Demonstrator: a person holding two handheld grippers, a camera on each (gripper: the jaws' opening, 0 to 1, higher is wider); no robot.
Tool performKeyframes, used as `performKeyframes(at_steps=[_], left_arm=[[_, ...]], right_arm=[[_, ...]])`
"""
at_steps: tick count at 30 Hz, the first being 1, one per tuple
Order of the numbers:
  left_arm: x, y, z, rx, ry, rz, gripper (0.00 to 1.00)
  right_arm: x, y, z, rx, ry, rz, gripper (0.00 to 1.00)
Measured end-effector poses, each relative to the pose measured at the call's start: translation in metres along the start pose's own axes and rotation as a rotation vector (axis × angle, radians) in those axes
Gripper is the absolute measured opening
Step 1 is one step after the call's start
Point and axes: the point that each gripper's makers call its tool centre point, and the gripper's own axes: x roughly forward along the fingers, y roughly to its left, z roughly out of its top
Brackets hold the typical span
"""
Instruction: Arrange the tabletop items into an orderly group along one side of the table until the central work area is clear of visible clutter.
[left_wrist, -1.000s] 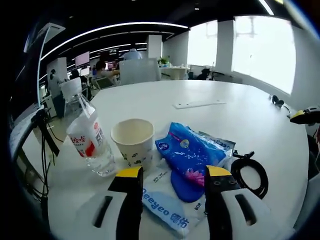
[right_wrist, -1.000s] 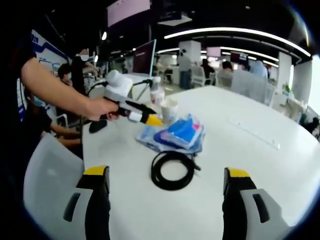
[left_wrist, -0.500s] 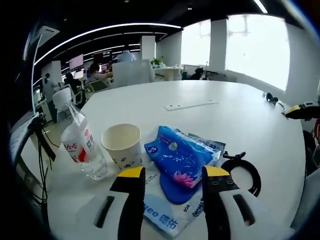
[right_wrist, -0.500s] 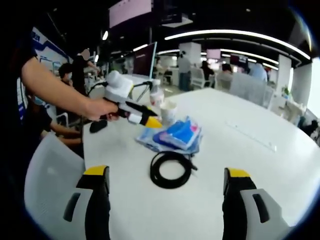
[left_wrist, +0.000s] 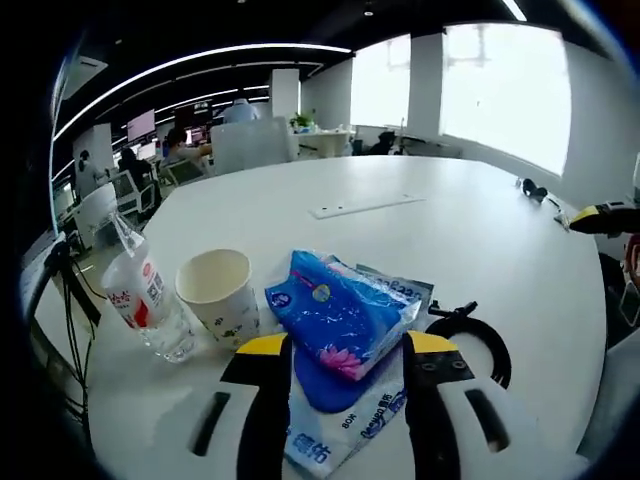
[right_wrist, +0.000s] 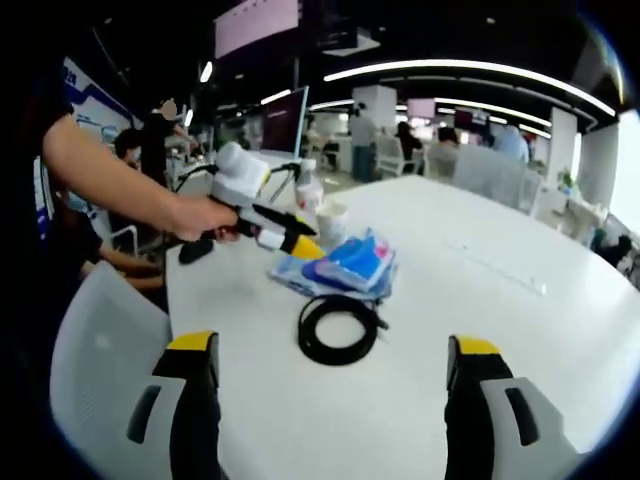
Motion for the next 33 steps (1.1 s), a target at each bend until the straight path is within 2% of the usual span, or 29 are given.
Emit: performKeyframes(at_steps=[12, 19, 28, 33], left_arm=[[0.014, -0.017, -0.001, 0.025, 0.013, -0.033, 0.39], [0.023, -0.026, -0.008, 0.037, 0.037, -0.053, 0.36], [0.034, -0.032, -0.013, 0.06, 0.079, -0.078, 0.28], [0.034, -0.037, -0.013, 0.079, 0.082, -0.094, 0.17]], right_arm=[[-0.015, -0.005, -0.009, 0.005, 0.007, -0.022, 0.92], [-0.025, -0.011, -0.015, 0.012, 0.013, -0.044, 0.92], [-0.037, -0.017, -0.025, 0.014, 0.027, -0.065, 0.92], [-0.042, -0.021, -0.029, 0.017, 0.032, -0.074, 0.92]])
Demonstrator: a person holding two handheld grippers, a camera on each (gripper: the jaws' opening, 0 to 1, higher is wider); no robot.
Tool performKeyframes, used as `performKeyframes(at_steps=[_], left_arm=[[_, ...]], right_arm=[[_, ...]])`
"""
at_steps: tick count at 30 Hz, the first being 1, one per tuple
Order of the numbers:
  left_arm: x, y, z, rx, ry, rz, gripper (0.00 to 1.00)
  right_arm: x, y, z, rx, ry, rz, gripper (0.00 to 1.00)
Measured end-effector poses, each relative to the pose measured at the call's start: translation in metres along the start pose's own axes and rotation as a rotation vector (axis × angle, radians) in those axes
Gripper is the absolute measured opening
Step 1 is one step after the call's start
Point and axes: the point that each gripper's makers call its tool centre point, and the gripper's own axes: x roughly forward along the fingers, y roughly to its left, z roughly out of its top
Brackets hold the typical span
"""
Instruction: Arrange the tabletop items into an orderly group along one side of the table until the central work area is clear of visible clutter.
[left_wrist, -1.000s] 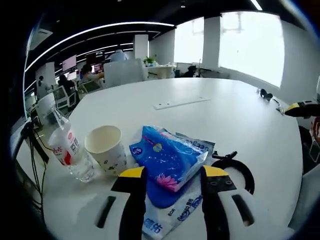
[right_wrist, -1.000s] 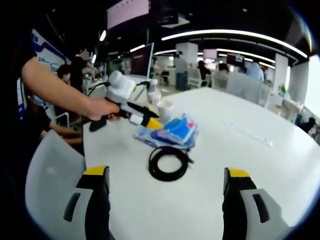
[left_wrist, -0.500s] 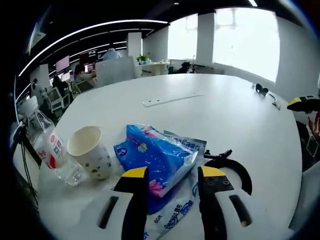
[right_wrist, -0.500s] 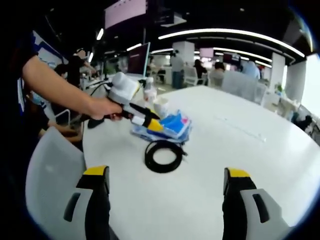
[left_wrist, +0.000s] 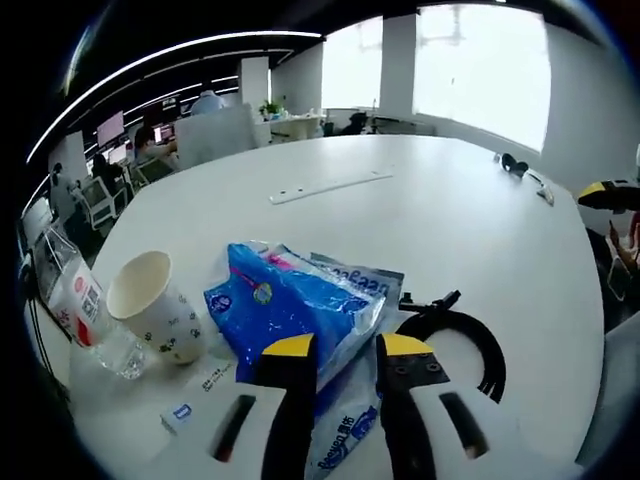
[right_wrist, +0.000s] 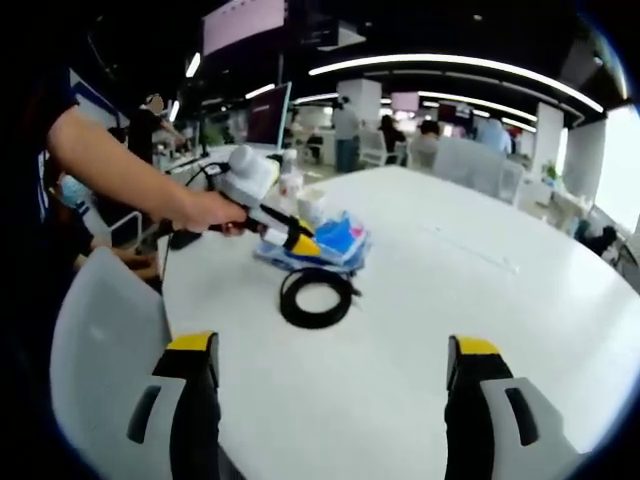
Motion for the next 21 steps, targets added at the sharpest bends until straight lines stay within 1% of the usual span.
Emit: performKeyframes(at_steps=[4, 8, 11, 15, 21], left_arm=[[0.0, -0.002, 0.0, 0.01, 0.009, -0.013, 0.13], [-0.001, -0.004, 0.0, 0.059, 0.017, -0.025, 0.06], [-0.001, -0.006, 0.0, 0.076, 0.025, -0.034, 0.01], [-0.002, -0.01, -0.001, 0.123, 0.032, -0.049, 0.0], [-0.004, -0.017, 0.007, 0.148, 0.009, -0.073, 0.0]], right_arm=[[-0.005, -0.004, 0.0, 0.005, -0.005, -0.011, 0.92], [-0.006, -0.006, 0.001, 0.001, -0.007, -0.015, 0.92], [-0.007, -0.007, 0.001, -0.005, -0.007, -0.013, 0.92], [-0.007, -0.007, 0.002, -0.003, -0.013, -0.014, 0.92], [-0.007, -0.006, 0.004, -0.005, -0.022, -0.011, 0.92]])
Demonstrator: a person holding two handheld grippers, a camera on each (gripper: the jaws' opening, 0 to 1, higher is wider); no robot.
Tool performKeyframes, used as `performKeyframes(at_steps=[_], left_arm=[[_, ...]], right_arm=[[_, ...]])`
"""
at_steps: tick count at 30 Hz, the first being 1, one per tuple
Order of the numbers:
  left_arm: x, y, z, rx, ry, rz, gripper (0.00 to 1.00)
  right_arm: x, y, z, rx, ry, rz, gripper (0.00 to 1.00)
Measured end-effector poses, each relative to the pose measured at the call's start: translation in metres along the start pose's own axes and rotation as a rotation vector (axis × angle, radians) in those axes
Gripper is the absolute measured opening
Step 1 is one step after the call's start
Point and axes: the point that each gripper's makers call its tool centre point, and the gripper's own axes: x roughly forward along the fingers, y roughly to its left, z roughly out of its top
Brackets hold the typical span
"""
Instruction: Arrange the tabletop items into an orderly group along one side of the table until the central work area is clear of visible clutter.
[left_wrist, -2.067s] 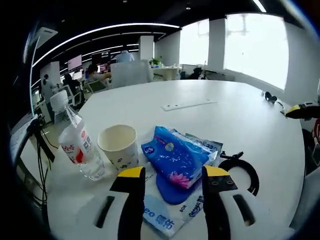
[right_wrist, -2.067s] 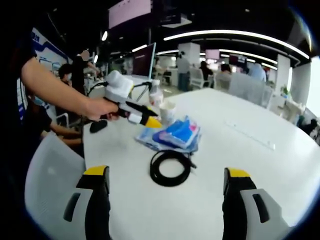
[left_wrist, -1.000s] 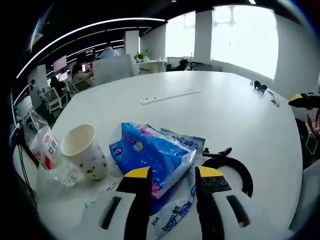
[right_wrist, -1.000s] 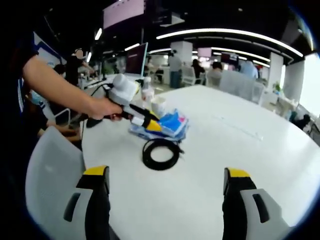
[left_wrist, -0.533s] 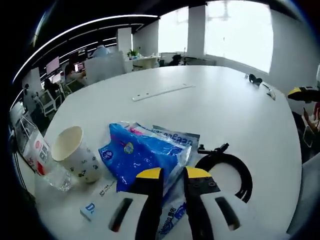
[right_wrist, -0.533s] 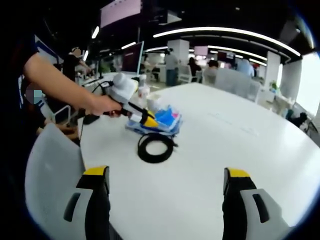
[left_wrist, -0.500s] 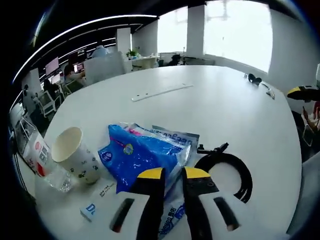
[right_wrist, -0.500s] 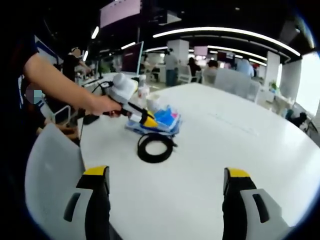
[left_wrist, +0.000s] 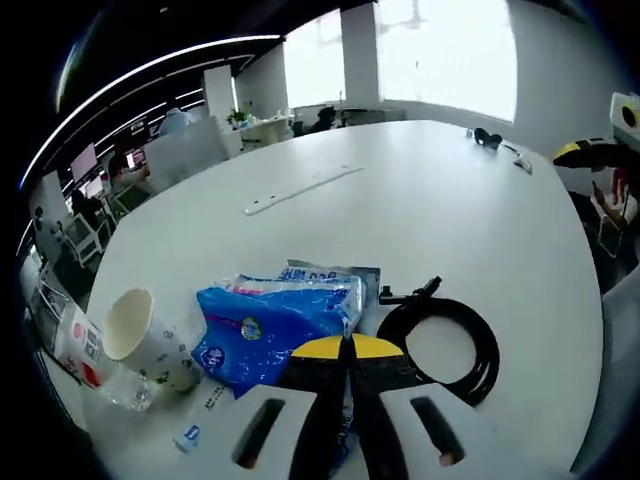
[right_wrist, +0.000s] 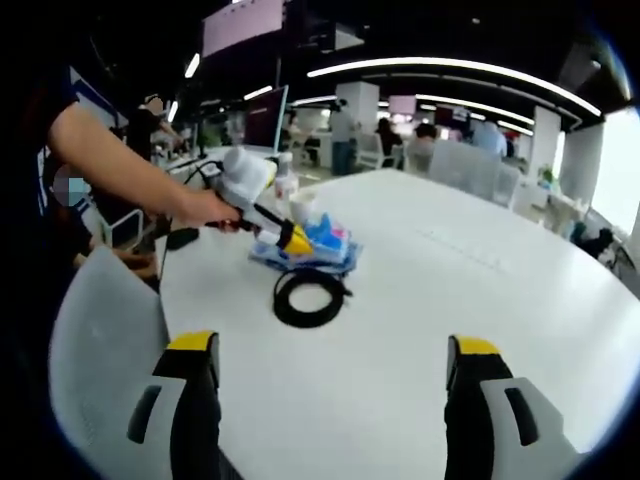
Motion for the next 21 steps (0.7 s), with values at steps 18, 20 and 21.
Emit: performKeyframes(at_steps=[18, 20, 21], left_arm=[[-0.006, -0.033, 0.017, 0.062, -0.037, -0.07, 0.0], [-0.007, -0.034, 0.017, 0.069, -0.038, -0.073, 0.0], [-0.007, -0.034, 0.018, 0.07, -0.041, -0.075, 0.0]], right_arm=[[0.002, 0.009, 0.006, 0.002, -0.032, 0.014, 0.92], [0.002, 0.009, 0.007, 0.003, -0.035, 0.015, 0.92], [0.002, 0.01, 0.006, 0.003, -0.034, 0.016, 0.92]])
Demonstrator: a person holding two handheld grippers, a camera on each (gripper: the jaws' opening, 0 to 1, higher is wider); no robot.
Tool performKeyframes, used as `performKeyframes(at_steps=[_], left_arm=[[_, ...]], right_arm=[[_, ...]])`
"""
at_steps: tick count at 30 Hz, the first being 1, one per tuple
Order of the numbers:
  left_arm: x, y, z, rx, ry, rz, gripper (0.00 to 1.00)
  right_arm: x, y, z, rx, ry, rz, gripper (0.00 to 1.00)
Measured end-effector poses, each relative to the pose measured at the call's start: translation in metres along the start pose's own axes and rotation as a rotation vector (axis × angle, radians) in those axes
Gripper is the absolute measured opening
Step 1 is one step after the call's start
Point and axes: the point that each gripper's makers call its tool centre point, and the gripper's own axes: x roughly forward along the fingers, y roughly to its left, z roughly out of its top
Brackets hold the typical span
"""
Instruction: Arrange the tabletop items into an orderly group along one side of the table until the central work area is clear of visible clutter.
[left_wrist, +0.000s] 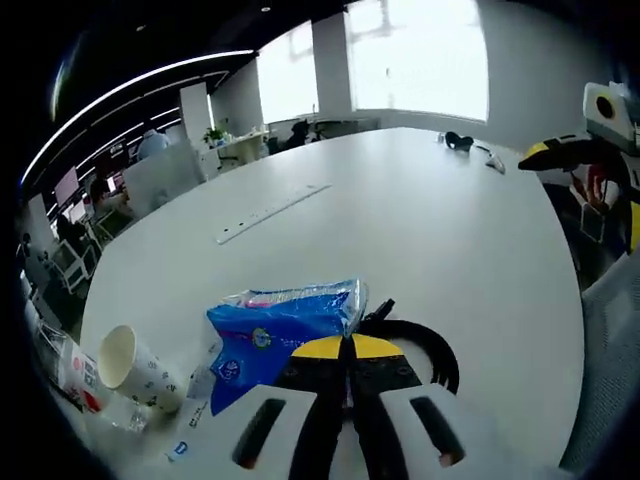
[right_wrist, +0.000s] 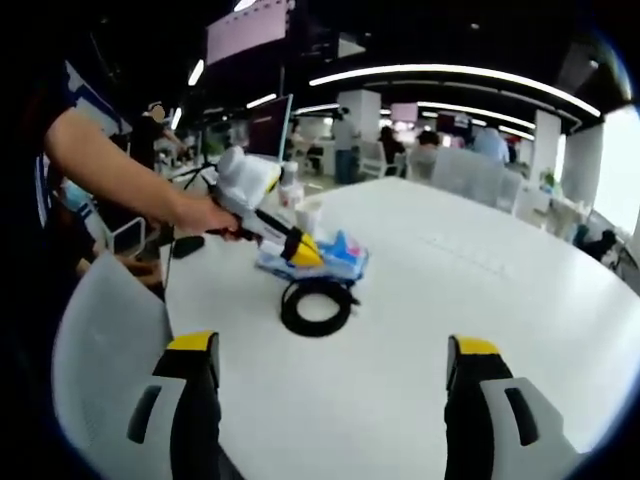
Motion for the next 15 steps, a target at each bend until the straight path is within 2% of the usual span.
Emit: performKeyframes(at_steps=[15], left_arm=[[-0.008, -0.03, 0.008, 0.061, -0.025, -0.063, 0.0]], right_arm=[[0.004, 0.007, 0.004, -0.011, -0.01, 0.022, 0.92]])
